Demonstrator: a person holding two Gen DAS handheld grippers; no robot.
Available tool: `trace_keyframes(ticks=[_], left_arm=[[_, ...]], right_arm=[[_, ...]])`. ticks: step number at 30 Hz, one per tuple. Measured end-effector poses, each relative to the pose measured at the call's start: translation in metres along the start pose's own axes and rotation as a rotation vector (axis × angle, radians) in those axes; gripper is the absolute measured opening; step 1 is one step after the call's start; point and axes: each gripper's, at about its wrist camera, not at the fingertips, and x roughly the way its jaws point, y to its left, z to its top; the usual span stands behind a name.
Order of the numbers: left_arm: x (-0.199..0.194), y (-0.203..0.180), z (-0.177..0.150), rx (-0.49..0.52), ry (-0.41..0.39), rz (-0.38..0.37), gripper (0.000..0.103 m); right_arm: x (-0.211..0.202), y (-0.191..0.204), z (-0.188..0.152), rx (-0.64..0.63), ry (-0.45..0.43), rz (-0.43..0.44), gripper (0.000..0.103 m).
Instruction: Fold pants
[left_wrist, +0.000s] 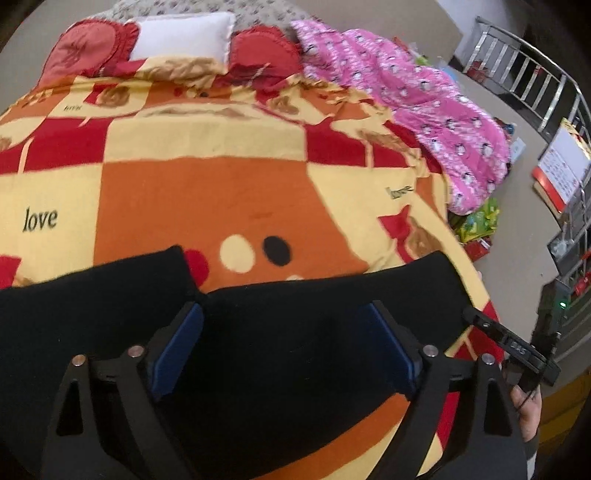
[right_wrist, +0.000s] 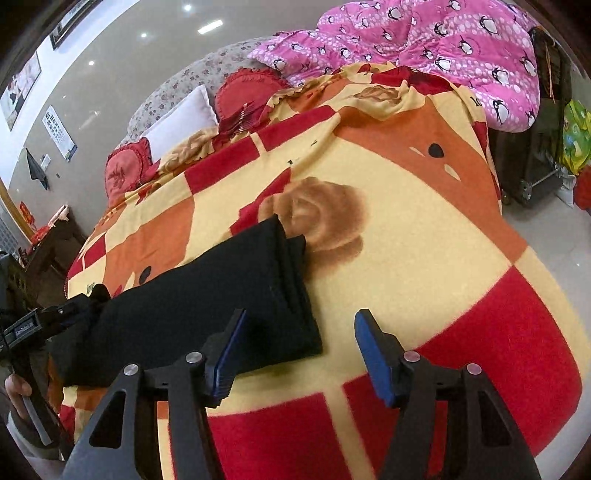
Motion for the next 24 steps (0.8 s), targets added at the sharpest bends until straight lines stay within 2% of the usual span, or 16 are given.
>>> trace_keyframes(ticks=[7,14,18,24], left_arm=[[0.003,-0.025,0.005,0.063,-0.005,-0.045,0.089],[0.036,-0.055,0.009,0.115,0.078,-0.131,0.09],[0.062,-0.069,0.014,0.112,0.14,-0.184,0.09],[0.083,-0.088,0.021,0.145,0.147,-0.196,0.09]], right_arm=[[-0.001,0.006,-0.001,-0.01,-0.006,0.001,0.063],[-0.003,0.009,-0.003,-0.014,-0.002,0.015,0.065],[-0.004,0.007,-0.007,-0.008,0.006,0.029,0.066],[-0.007,0.001,-0.016,0.009,0.017,0.052,0.066]])
